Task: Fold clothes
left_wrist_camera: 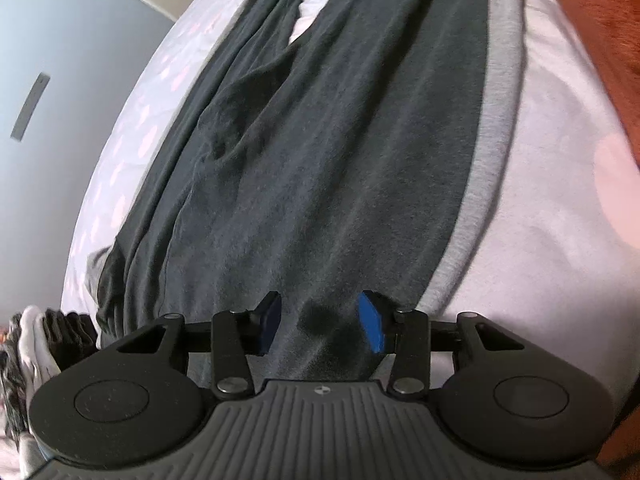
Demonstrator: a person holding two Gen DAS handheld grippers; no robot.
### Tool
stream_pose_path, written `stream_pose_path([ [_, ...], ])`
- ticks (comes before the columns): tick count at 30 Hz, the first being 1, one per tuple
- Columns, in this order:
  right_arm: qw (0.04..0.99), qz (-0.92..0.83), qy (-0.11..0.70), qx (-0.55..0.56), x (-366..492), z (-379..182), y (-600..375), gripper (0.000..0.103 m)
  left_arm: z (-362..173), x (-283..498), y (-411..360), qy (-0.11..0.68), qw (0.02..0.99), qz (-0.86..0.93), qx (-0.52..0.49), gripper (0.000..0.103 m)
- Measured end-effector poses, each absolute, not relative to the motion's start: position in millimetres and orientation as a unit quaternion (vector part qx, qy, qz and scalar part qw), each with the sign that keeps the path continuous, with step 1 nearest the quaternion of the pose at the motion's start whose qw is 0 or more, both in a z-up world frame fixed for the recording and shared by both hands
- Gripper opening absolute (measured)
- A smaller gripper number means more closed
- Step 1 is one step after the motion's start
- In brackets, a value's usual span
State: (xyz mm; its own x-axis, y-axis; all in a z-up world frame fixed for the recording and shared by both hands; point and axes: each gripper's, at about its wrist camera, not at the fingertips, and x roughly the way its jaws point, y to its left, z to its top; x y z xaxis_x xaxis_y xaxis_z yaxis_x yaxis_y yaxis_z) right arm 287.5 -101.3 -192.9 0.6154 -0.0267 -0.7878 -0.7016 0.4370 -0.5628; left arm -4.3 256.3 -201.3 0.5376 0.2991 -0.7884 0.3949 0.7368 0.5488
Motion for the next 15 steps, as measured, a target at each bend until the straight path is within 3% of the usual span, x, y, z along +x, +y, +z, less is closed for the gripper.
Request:
stream_pose_path([
  [9,0.773,0.212,0.369,-0.470,287,-188,-112,0.038,-152,-31,308,0.475,0.816,-0.045,0.327,0.059],
  [15,0.778,0.222,0.359,-0.465,283,-182,-117,0.039,-145,-49,333,0.512,0.773,-0.088,0.366,0.065],
])
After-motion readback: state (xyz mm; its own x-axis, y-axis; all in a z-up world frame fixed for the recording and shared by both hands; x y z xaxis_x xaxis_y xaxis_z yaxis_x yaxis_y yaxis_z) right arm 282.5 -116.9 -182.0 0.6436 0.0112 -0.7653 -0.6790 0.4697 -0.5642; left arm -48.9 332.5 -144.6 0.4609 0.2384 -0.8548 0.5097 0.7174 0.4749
